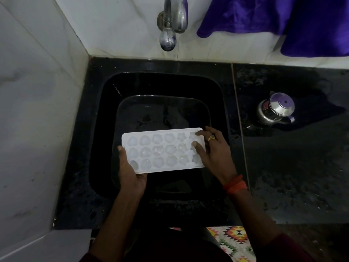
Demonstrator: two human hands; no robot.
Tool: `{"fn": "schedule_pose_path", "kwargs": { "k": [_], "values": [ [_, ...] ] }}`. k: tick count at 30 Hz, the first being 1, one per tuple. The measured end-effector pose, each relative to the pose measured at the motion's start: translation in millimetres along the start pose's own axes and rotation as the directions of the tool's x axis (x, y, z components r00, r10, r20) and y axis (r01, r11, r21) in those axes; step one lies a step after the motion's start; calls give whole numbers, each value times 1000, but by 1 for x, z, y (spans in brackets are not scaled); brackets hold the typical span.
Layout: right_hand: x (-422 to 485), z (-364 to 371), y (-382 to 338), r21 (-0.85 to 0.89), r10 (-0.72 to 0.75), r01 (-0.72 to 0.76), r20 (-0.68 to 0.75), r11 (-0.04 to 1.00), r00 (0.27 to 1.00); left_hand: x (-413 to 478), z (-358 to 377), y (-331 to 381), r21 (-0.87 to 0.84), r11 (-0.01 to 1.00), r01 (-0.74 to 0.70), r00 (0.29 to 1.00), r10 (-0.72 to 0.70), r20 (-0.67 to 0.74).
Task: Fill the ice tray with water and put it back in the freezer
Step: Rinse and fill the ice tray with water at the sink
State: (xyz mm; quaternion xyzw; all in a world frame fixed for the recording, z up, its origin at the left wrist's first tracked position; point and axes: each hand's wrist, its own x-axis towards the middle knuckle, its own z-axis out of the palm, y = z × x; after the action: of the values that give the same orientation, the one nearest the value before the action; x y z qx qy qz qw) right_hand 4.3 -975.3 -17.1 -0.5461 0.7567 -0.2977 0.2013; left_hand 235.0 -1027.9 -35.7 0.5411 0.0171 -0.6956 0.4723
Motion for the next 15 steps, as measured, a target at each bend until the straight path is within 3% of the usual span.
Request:
{"fn": "schedule_pose_path", "kwargs": {
  "k": [7, 11, 15],
  "values": [
    [8, -7, -12, -154, 31, 5, 233, 988, 972, -6, -1, 1, 20, 1000, 4, 999, -3, -32],
    [9, -10, -18, -264, 37, 20, 208, 964, 977, -9, 0, 0, 7, 1000, 4, 998, -4, -57],
    [9, -12, -22, -229, 60, -19, 174, 973, 983, -12, 0, 2, 9, 1000, 15, 998, -14, -68]
  ]
}}
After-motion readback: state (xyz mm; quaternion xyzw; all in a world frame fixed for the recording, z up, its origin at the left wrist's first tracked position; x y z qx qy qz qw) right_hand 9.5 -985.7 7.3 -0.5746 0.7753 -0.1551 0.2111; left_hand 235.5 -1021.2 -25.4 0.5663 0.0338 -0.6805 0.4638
